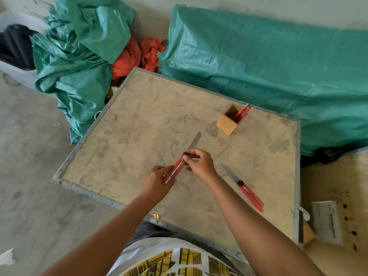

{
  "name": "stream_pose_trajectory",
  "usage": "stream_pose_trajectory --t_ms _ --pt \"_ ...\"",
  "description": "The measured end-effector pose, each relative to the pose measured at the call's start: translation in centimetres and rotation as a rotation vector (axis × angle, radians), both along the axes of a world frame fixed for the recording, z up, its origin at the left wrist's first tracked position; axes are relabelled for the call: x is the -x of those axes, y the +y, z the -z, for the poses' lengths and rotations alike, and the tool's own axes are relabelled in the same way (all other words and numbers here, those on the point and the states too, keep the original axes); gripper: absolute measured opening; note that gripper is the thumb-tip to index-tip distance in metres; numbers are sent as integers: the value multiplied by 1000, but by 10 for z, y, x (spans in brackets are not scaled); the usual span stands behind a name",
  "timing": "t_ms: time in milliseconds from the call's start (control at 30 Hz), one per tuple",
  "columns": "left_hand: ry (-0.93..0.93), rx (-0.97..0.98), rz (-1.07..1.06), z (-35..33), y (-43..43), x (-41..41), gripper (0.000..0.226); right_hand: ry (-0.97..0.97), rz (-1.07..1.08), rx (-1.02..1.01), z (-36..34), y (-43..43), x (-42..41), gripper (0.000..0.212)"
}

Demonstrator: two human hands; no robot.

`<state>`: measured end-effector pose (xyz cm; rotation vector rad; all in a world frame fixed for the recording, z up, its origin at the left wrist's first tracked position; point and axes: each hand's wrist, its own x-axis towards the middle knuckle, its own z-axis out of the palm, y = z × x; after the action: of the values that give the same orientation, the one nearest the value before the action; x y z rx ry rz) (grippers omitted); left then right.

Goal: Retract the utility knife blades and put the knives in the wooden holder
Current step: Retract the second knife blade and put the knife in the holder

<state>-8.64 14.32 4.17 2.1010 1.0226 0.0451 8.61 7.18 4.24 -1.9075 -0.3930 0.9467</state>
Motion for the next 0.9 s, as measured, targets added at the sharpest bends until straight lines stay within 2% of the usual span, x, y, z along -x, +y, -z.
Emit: stream_pose_trajectory --t_ms 267,400,567,700,900 --pt "-163 225 -10 -61 -28 -42 47 -90 -9 -119 -65 -33 -60 24" --pt "-291 406 -12 -75 -53 -60 53 -120 1 -189 -86 -58 -84 22" --pt "-413 483 -100 -79 -78 -78 50 -141 -26 -219 -101 -84 -98 25" --pt "-467 510 -131 -84 -93 -88 47 -170 -124 -192 -108 -102 -104 24" --pt "-519 581 -189 -90 -105 -98 48 -317 -327 -86 -112 -119 -103 21"
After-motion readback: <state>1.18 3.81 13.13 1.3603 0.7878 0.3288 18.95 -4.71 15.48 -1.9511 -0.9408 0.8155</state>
